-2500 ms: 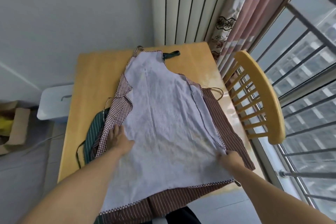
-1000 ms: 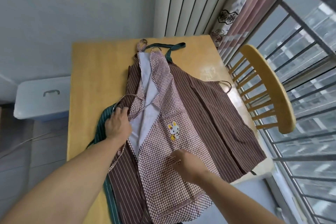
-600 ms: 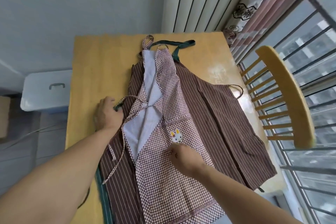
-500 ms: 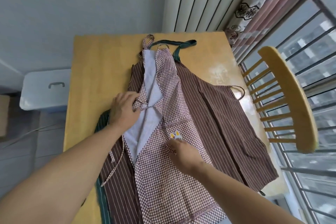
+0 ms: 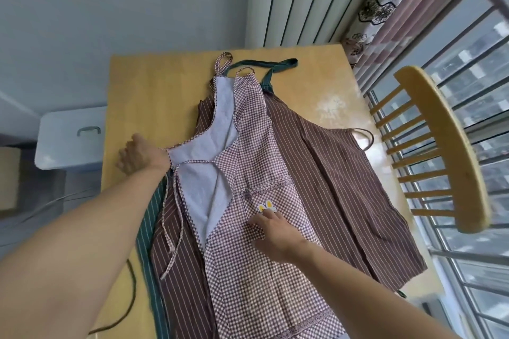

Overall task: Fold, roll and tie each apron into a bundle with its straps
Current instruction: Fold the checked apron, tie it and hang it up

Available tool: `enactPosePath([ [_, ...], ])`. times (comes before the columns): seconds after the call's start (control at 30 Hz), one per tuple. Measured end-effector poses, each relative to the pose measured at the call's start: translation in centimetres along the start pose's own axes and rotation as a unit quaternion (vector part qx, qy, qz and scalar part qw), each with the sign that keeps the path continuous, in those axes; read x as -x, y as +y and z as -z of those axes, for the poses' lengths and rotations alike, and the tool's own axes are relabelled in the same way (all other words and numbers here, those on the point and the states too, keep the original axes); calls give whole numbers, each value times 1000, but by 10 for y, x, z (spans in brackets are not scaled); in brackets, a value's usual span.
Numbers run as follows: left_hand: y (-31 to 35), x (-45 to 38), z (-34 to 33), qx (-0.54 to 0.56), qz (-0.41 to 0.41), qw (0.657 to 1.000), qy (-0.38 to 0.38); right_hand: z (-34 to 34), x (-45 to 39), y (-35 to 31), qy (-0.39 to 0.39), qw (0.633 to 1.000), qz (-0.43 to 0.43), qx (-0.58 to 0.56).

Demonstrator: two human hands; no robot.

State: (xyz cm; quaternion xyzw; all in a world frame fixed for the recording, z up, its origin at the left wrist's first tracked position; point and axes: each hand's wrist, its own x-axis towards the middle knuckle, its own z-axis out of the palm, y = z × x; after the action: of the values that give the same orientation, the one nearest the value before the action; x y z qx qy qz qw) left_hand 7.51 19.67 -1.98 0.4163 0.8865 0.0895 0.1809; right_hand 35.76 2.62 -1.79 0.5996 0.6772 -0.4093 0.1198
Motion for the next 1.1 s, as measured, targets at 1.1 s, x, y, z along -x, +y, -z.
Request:
enactPosePath([
  [1.1,-20,30,-18,46,27,989,-137,-36,89,54,312,912,-252,-87],
])
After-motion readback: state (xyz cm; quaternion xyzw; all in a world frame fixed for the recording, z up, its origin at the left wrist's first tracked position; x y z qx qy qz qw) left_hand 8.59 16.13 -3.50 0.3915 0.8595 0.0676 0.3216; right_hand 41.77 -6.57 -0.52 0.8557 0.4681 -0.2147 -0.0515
